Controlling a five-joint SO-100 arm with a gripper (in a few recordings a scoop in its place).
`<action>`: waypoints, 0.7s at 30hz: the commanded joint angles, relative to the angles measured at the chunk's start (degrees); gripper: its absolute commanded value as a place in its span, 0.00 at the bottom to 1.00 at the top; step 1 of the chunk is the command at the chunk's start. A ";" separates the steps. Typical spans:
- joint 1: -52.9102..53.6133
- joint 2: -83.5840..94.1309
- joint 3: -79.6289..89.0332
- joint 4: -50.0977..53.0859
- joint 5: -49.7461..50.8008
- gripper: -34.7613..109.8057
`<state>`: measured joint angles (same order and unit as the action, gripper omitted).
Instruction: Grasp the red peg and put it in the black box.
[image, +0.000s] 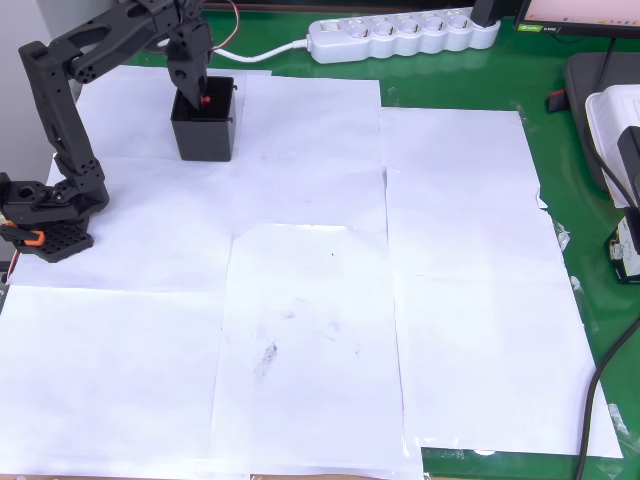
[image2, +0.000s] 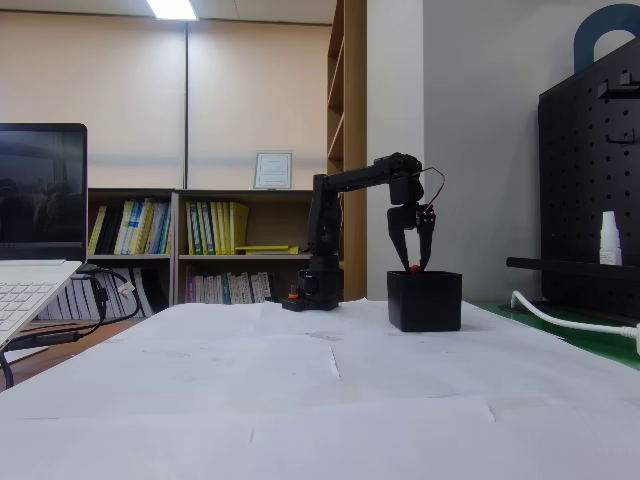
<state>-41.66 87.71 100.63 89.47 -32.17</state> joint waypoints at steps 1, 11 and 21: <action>-0.44 -0.62 3.69 -0.88 0.00 0.24; 2.46 -0.88 3.16 0.79 -5.19 0.57; 4.83 -1.93 4.13 1.14 -0.79 0.31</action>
<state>-37.79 87.71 100.63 89.82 -35.86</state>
